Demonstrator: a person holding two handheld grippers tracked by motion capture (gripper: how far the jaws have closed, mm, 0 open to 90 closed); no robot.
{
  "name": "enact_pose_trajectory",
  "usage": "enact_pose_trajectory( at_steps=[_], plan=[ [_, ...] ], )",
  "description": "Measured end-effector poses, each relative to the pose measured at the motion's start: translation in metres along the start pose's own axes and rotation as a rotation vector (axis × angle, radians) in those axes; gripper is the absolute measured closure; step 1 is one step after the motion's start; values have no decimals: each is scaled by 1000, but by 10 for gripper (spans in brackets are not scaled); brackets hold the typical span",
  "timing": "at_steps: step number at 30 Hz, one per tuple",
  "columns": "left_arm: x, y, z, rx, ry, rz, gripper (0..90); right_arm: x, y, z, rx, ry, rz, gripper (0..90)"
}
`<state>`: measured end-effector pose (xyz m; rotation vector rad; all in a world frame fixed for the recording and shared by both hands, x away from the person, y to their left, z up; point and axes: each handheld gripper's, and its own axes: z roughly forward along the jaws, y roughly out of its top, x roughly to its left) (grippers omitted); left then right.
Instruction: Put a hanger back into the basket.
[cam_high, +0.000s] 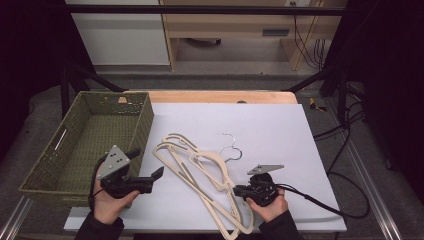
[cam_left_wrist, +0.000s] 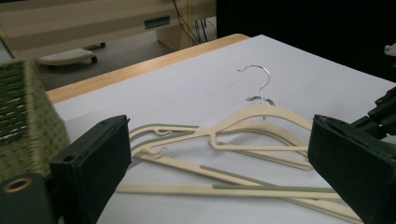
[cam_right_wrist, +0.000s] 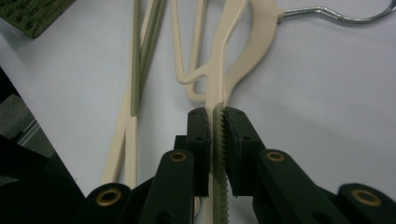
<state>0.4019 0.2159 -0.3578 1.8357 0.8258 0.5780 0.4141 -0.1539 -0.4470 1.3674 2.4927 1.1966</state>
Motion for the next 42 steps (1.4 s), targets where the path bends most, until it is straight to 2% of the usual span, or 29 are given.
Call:
enact_pose_trajectory(
  at_steps=[4,5,6,7,10,11,12,13,14,15,17,18,20,21,23,25,26,27,30,34,35,36,39,42],
  plan=[
    [-12,10,21,15,-30,12,65,0,1,-5,-18,10,-16,819],
    [-14,12,28,18,-41,2,68,0,2,-6,-26,15,-28,820],
    [-19,16,43,33,-68,-8,71,1,2,-7,-29,18,-27,821],
    [-19,16,43,33,-68,-8,77,1,2,-8,-28,24,-31,822],
    [-27,20,68,70,-84,-3,82,2,2,-9,-31,26,-33,823],
    [-29,21,77,78,-90,-5,100,2,2,-10,-32,33,-45,824],
    [-32,22,92,90,-106,-19,111,2,2,-10,-33,34,-43,824],
    [-33,23,98,94,-114,-21,128,2,2,-10,-33,34,-50,824],
    [-33,23,98,94,-114,-21,144,2,2,-10,-33,34,-50,824],
    [-36,23,111,108,-123,-22,159,2,1,-10,-40,33,-57,825],
    [-37,23,117,111,-129,-24,180,2,1,-10,-36,34,-53,825],
    [-38,23,123,119,-134,-27,238,3,1,-11,-39,39,-53,825],
    [-40,23,134,135,-142,-31,261,3,1,-11,-40,37,-59,826],
    [-42,22,144,148,-158,-41,301,3,1,-11,-43,41,-67,826],
    [-44,21,153,158,-171,-44,378,3,0,-11,-42,40,-70,826],
    [-45,20,157,164,-182,-46,436,3,0,-11,-39,41,-70,826],
    [-47,20,160,166,-187,-45,436,3,0,-11,-41,42,-65,826],
    [-48,19,163,175,-188,-34,499,4,0,-12,-43,50,-63,827],
    [-49,18,172,190,-187,-40,538,4,0,-12,-43,51,-70,827],
    [-49,16,180,204,-183,-37,696,4,0,-12,-47,56,-74,828],
    [-49,16,180,203,-184,-34,696,4,0,-12,-47,56,-74,828],
    [-49,16,180,199,-184,-33,766,5,0,-12,-51,61,-68,828],
    [-48,16,180,197,-176,-24,820,5,0,-12,-50,63,-70,828],
    [-48,17,177,191,-174,-13,825,4,0,-12,-49,67,-80,827]
  ],
)
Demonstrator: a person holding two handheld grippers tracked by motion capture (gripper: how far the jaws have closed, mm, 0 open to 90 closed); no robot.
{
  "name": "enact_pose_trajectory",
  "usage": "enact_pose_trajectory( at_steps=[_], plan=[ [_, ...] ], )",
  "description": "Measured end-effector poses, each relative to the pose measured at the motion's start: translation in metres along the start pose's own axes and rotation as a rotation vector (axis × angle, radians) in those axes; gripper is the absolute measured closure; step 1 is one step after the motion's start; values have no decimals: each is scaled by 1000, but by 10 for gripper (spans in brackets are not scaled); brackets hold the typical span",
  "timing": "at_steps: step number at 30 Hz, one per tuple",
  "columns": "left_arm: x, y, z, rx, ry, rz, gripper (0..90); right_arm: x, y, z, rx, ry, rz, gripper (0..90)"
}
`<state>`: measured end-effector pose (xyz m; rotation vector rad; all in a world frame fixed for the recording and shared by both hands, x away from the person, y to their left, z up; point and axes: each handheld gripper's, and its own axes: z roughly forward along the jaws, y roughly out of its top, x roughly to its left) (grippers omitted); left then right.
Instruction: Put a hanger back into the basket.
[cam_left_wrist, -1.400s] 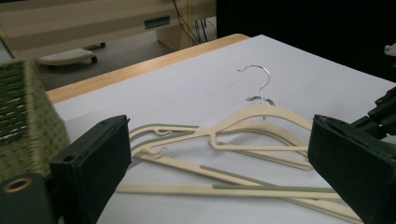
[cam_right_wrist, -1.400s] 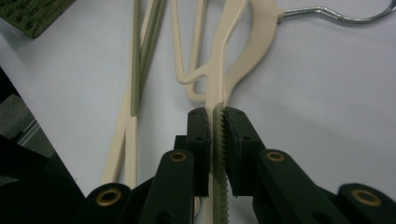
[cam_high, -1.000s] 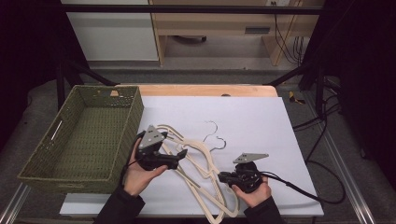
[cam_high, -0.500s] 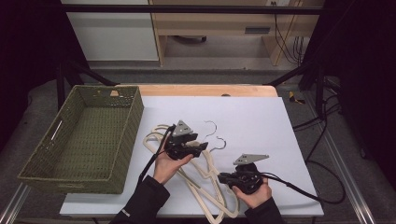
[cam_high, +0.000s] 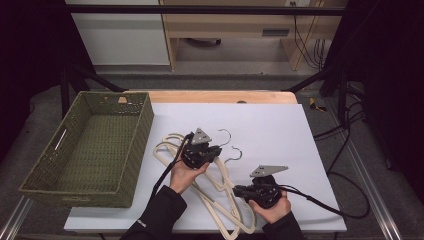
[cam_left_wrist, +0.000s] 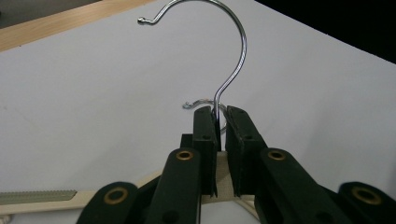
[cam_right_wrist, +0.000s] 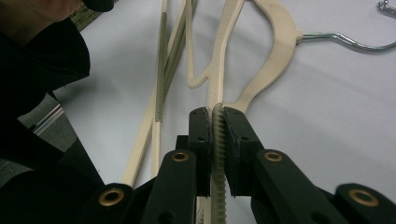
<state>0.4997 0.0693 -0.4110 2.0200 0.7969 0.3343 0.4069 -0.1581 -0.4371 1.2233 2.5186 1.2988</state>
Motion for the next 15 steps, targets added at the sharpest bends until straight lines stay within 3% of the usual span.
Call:
enact_pose_trajectory(
  at_steps=[5,6,11,15],
  plan=[
    [-3,0,-6,-11,13,12,828,0,0,0,-4,19,-8,808],
    [-5,0,-11,-19,7,14,828,0,1,0,-11,26,-13,753],
    [-11,-1,-21,-32,14,29,828,2,7,-2,-47,29,-38,644],
    [-14,-2,-30,-47,16,33,828,4,15,-3,-88,38,-52,597]
  ],
)
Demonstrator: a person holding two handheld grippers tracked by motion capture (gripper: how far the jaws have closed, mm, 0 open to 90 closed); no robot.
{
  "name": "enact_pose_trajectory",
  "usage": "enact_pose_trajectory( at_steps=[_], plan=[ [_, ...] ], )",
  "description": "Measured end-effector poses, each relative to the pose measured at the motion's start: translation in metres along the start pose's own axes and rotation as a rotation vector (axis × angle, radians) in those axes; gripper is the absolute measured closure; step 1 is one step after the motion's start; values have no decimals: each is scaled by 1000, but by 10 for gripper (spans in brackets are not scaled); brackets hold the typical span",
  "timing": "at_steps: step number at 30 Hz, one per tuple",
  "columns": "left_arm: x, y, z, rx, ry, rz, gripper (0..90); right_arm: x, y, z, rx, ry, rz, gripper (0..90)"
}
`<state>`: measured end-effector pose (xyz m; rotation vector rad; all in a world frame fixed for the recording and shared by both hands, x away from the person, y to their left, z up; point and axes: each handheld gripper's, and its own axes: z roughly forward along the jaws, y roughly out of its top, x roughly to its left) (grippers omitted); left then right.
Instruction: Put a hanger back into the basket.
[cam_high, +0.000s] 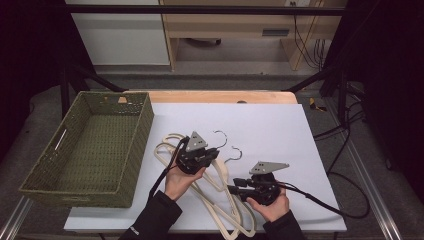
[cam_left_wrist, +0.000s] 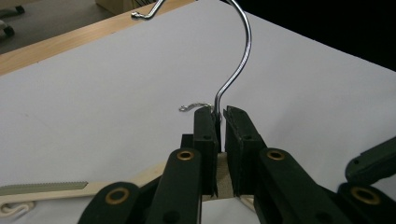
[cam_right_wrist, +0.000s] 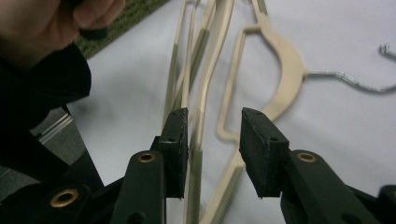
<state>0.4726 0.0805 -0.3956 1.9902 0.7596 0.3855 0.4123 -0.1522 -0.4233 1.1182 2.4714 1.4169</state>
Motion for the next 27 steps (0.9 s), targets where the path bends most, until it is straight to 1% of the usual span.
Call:
enact_pose_trajectory(
  at_steps=[1,2,3,4,5,6,8,9,10,11,12,13,14,15,16,17,18,19,20,21,22,23,24,25,26,27],
  plan=[
    [-1,0,-2,-4,-4,-2,828,1,6,2,-20,4,-4,568],
    [-1,-1,-3,-9,-5,-4,828,1,6,2,-20,4,-4,568],
    [-2,-2,-6,-14,-4,-4,829,1,13,4,-25,-5,-3,545],
    [-3,-3,-7,-15,-5,-2,828,0,16,6,-36,-9,-6,544],
    [-4,-4,-8,-18,-4,1,828,-1,19,7,-43,1,5,539],
    [-4,-4,-8,-18,-4,1,828,-1,22,9,-52,3,4,535],
    [-6,-5,-11,-21,-8,7,828,-1,27,15,-42,9,11,539],
    [-6,-5,-12,-22,-5,11,828,0,29,19,-41,19,13,545],
    [-6,-5,-12,-22,-5,11,827,1,30,23,-33,23,17,565],
    [-7,-6,-13,-24,-5,12,827,1,30,23,-33,23,17,565],
    [-7,-6,-14,-26,-4,12,828,2,32,28,-20,21,10,587],
    [-7,-6,-14,-26,-4,14,826,5,33,35,-2,19,-5,662],
    [-7,-6,-15,-29,-3,16,826,5,33,35,-2,19,-5,662],
    [-7,-7,-16,-28,-3,22,823,6,34,39,0,38,7,737],
    [-7,-7,-17,-30,-6,22,814,6,35,40,1,51,10,776],
    [-7,-7,-17,-30,-6,22,794,6,35,40,1,51,10,776],
    [-6,-7,-18,-38,-11,23,758,6,35,40,11,33,17,799],
    [-6,-7,-20,-51,-8,21,726,6,35,40,11,33,17,799],
    [-5,-6,-26,-71,-8,29,694,5,35,40,20,37,35,805],
    [-5,-6,-26,-71,-8,29,656,5,35,40,20,37,35,805],
    [-2,-5,-33,-87,-16,29,612,5,36,40,17,51,43,817],
    [-1,-5,-36,-83,-23,28,553,5,36,40,13,58,50,824],
    [-1,-5,-36,-83,-23,28,508,6,36,40,6,68,59,833],
    [1,-6,-43,-66,-18,39,469,6,37,39,-2,75,63,842],
    [1,-6,-43,-66,-18,39,451,6,37,38,-10,85,73,852],
    [3,-8,-53,-67,24,54,429,7,38,37,-16,90,82,860]
  ],
)
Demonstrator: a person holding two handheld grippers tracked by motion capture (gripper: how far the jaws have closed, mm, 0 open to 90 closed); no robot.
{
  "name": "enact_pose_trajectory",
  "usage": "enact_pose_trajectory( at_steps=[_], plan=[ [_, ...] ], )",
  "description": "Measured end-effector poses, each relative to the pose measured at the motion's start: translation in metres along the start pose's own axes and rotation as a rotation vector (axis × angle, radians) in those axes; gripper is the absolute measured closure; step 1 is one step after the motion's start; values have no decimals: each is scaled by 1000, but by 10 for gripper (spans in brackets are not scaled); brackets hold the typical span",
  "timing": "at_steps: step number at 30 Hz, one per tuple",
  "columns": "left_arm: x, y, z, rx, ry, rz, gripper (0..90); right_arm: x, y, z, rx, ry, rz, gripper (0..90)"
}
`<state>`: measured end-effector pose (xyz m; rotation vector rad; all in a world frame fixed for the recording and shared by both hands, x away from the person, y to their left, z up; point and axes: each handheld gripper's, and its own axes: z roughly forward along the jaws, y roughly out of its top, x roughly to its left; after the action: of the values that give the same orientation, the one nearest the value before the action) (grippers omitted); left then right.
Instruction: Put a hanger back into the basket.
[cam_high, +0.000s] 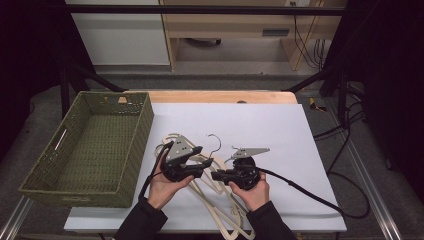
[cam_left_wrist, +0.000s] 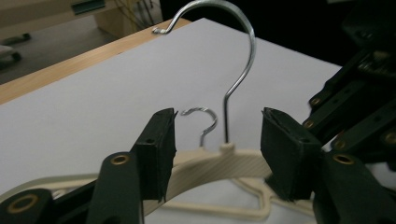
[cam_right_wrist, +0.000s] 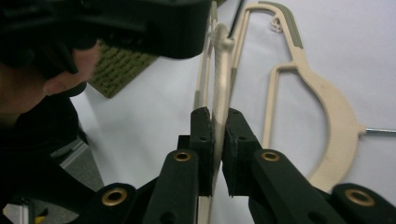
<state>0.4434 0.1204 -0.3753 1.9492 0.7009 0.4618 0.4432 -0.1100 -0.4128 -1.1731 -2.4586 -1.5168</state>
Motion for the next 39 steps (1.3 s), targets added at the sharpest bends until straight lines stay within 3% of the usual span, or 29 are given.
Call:
enact_pose_trajectory(
  at_steps=[3,4,6,8,11,13,16,18,22,27,34,36,39],
  plan=[
    [4,-2,-10,-12,-18,6,439,1,1,-2,-9,4,-1,866],
    [6,-4,-21,-27,1,1,417,2,1,-5,-11,2,-2,867],
    [8,-6,-26,-32,2,-9,406,2,1,-6,-10,-2,-7,868],
    [11,-9,-35,-38,-16,-24,316,2,3,-11,-6,6,-20,869],
    [12,-14,-45,-29,-35,-29,294,3,4,-16,-5,15,-32,870],
    [12,-18,-50,-21,-49,-42,249,5,7,-26,-13,40,-86,870],
    [12,-24,-54,-13,-81,-44,218,6,8,-33,-11,67,-127,870],
    [9,-26,-53,5,-106,-18,215,9,6,-41,0,107,-178,870],
    [3,-26,-49,27,-125,12,216,12,2,-44,-6,149,-209,870],
    [-6,-28,-36,89,-165,73,320,16,-2,-44,18,196,-246,870],
    [-8,-32,-30,106,-191,92,506,18,-5,-41,54,221,-269,870],
    [-9,-32,-30,111,-196,104,601,18,-6,-40,62,226,-275,870],
    [-11,-32,-31,114,-199,123,633,18,-6,-40,63,220,-279,869]
  ],
)
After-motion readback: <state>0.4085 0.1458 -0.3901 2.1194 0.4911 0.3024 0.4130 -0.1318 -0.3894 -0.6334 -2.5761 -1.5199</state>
